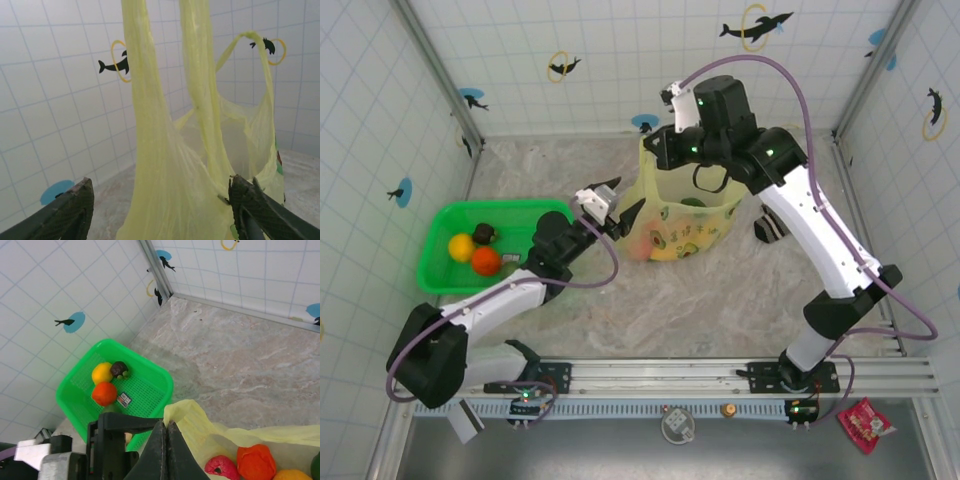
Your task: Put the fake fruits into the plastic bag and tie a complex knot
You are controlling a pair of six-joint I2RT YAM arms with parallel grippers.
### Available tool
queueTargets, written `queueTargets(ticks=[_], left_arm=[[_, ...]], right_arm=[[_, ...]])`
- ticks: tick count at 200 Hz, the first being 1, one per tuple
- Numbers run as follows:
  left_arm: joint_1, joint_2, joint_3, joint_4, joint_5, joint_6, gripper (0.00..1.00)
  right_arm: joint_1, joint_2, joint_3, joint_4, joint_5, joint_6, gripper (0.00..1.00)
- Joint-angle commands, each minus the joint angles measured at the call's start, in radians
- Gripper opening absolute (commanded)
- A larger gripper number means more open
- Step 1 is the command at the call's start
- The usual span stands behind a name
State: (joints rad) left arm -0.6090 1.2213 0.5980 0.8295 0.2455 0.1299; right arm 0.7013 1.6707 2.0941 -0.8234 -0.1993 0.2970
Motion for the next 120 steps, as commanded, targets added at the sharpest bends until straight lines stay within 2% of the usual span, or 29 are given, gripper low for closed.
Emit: queueTargets(ticks=[1,38,120], left_arm=[[-0.002,-0.010,0.023,0.030,0.025,0.000,0.79],[0.000,0.021,0.072,0.044,0.150,-0.007,0.83],[0.027,0.198,0.227,0.044,0.229,0.032,0.80]], right_arm=[[0.008,0.008,0.030,-0.025,-0.014,-0.035,0.00],[0.013,-0.006,0.018,-0.025,-0.005,-0.038,0.00],[0.039,-0.047,-0.028,-0.018,-0.024,-0.058,0.00]])
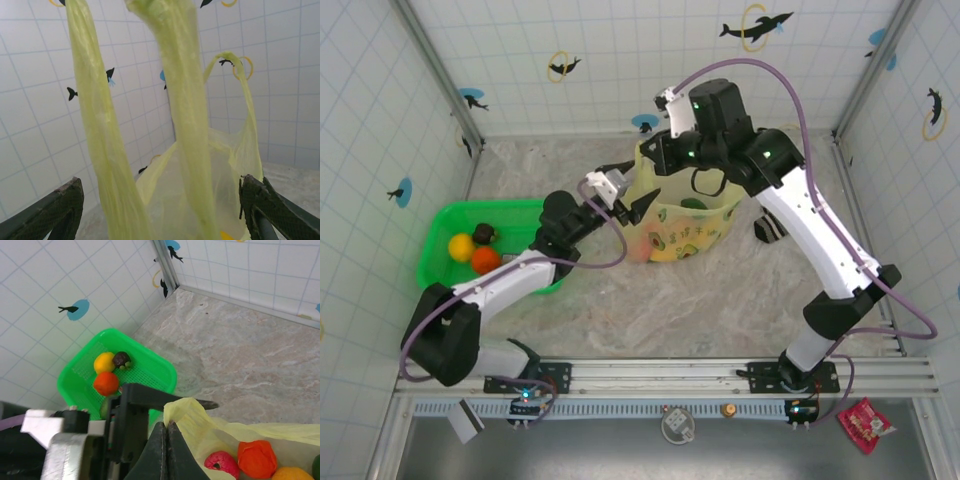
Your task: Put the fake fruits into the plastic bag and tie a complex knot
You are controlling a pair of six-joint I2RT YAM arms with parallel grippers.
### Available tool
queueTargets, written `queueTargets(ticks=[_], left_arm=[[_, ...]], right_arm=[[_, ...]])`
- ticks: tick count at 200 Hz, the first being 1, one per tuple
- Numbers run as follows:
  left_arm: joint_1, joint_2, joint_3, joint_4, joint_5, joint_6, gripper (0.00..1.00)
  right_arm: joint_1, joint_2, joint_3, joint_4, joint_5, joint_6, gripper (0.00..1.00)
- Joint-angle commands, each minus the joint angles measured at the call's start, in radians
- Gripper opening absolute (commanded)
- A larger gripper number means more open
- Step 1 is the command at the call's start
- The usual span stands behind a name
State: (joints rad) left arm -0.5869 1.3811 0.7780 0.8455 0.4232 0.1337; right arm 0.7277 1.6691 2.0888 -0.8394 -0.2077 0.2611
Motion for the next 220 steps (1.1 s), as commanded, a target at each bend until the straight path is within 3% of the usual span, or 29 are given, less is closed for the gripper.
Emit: queueTargets(ticks=[1,18,64,95,106,143,196,220], left_arm=[[0.005,0.040,0.047,0.032,0.052,0.029,0.80],[0.004,0.054,0.045,0.042,0.072,0.064,0.75],[0.005,0.083,0.001,0.107,0.146,0.070,0.49],[0.004,0.096,-0.010,0.125,0.160,0.063,0.16],[0.002,0.096,-0.006,0.094,0.164,0.080,0.09],[0.001,0.098,-0.038,0.097,0.130,0.082,0.00],[0.002,0.092,-0.063,0.076,0.114,0.047,0.00],[0.002,0.097,-0.065,0.073,0.123,0.039,0.00]], right_arm=[[0.013,-0.046,-0.022,-0.001,-0.017,-0.022,0.00],[0.015,-0.059,-0.038,0.007,-0.020,-0.025,0.00],[-0.010,-0.129,-0.159,0.088,-0.039,-0.010,0.00],[-0.047,-0.183,-0.253,0.155,-0.061,0.015,0.00],[-0.065,-0.201,-0.280,0.174,-0.063,0.024,0.00],[-0.123,-0.252,-0.353,0.232,-0.108,0.053,0.00],[-0.116,-0.253,-0.351,0.151,-0.028,-0.002,0.00],[-0.116,-0.279,-0.411,0.199,-0.095,0.026,0.00]])
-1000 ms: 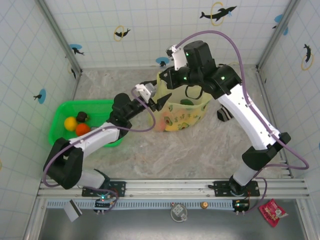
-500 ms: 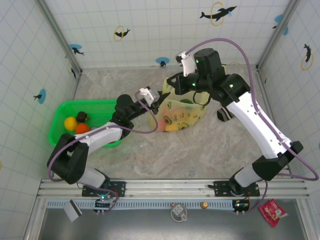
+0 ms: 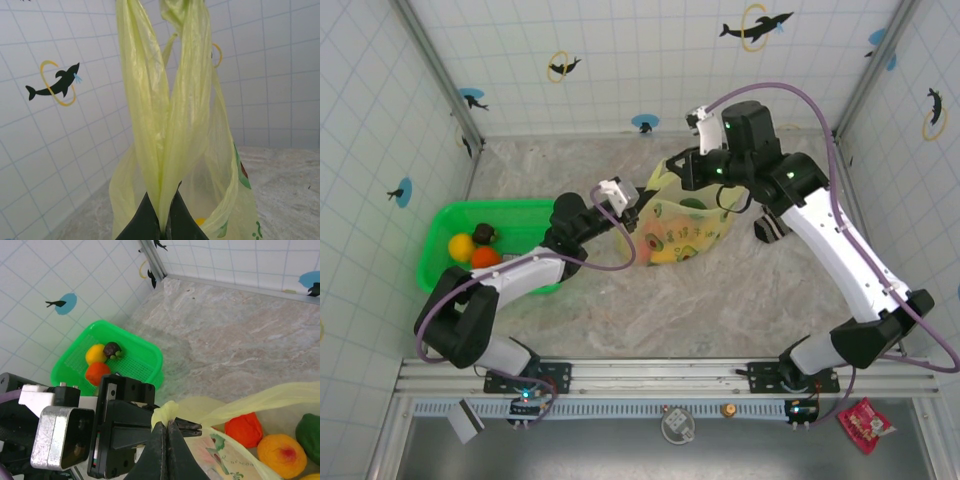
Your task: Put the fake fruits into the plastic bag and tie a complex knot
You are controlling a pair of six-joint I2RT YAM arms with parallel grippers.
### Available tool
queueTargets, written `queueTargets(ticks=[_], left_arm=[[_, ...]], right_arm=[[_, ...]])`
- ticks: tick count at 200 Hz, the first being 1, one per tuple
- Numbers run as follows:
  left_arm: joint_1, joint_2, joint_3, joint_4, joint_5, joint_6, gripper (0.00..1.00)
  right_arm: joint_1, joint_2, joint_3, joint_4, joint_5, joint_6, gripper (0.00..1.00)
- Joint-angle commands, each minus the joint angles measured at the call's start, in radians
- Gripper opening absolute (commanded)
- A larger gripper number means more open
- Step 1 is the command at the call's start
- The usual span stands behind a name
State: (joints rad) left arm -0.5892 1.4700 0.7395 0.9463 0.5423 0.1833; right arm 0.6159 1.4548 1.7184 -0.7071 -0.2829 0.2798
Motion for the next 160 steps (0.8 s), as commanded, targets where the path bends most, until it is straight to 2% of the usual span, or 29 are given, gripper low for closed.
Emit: queueTargets(ticks=[1,14,58,72,110,119,130,160], left_arm=[[0.004,0.008,-0.025,-0.027,0.005,-0.012,0.00],[0.005,0.015,-0.016,-0.026,0.018,-0.022,0.02],[-0.004,0.029,0.008,-0.026,0.038,-0.025,0.11],[-0.005,0.031,0.008,-0.023,0.035,-0.025,0.11],[-0.008,0.042,0.018,-0.019,0.035,-0.030,0.13],[-0.009,0.043,0.019,-0.016,0.032,-0.032,0.10],[-0.009,0.040,0.019,-0.004,0.026,-0.039,0.00],[-0.009,0.010,-0.029,0.032,-0.008,-0.051,0.00]], right_arm=[[-0.004,-0.065,-0.042,0.069,-0.027,0.009,0.00],[0.008,-0.064,-0.048,0.092,-0.091,0.032,0.00],[0.035,-0.059,-0.030,0.100,-0.093,0.051,0.00],[0.036,-0.063,-0.030,0.108,-0.131,0.059,0.00],[0.041,-0.067,-0.026,0.104,-0.136,0.065,0.00],[0.042,-0.068,-0.030,0.100,-0.134,0.063,0.00],[0.039,-0.072,-0.035,0.093,-0.117,0.053,0.00],[-0.045,-0.112,-0.106,0.105,-0.027,0.056,0.00]])
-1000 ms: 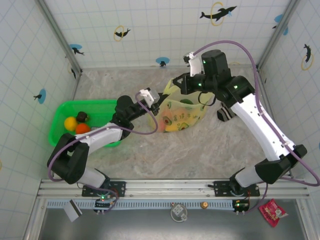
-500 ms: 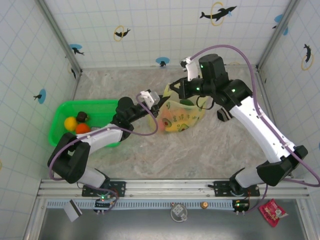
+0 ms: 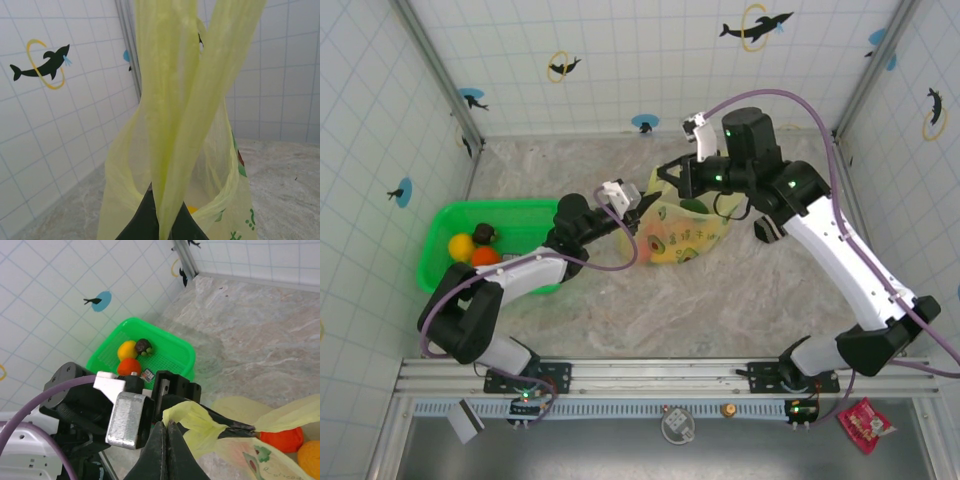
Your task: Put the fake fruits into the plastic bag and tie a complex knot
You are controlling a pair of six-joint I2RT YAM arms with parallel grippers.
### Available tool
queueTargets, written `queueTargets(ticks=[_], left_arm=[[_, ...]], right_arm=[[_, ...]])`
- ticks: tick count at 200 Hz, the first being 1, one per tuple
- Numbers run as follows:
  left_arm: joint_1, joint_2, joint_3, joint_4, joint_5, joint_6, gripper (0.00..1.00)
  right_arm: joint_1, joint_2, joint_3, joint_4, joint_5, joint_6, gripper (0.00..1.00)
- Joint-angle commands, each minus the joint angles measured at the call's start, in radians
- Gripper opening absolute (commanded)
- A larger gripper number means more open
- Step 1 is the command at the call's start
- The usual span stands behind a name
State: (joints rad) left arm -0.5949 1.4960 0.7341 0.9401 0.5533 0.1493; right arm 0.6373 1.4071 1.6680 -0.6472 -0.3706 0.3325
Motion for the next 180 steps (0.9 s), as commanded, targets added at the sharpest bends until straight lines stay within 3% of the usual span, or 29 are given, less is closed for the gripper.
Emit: queueTargets(ticks=[1,45,76,109,129,160,180], left_arm=[[-0.003,-0.017,-0.024,0.038,-0.020,-0.017,0.00],[-0.002,-0.078,-0.096,0.021,-0.067,-0.014,0.00],[-0.002,-0.104,-0.094,-0.029,-0.070,-0.030,0.00],[-0.002,-0.135,-0.089,-0.073,-0.111,-0.080,0.00],[-0.002,-0.149,-0.071,-0.139,-0.167,-0.162,0.00],[0.000,-0.170,-0.048,-0.252,-0.167,-0.266,0.00],[0.003,-0.191,-0.065,-0.262,-0.205,-0.271,0.00]], right_arm=[[-0.070,-0.066,-0.059,0.047,0.066,0.005,0.00],[-0.155,-0.109,-0.194,0.111,0.256,0.024,0.00],[-0.159,-0.071,-0.206,0.130,0.236,0.052,0.00],[-0.088,-0.031,-0.136,0.083,0.270,0.028,0.00],[-0.058,-0.026,-0.085,0.062,0.246,-0.001,0.13],[-0.060,-0.078,-0.090,0.090,0.205,-0.051,0.44],[-0.075,-0.137,-0.123,0.123,0.238,-0.075,0.51]])
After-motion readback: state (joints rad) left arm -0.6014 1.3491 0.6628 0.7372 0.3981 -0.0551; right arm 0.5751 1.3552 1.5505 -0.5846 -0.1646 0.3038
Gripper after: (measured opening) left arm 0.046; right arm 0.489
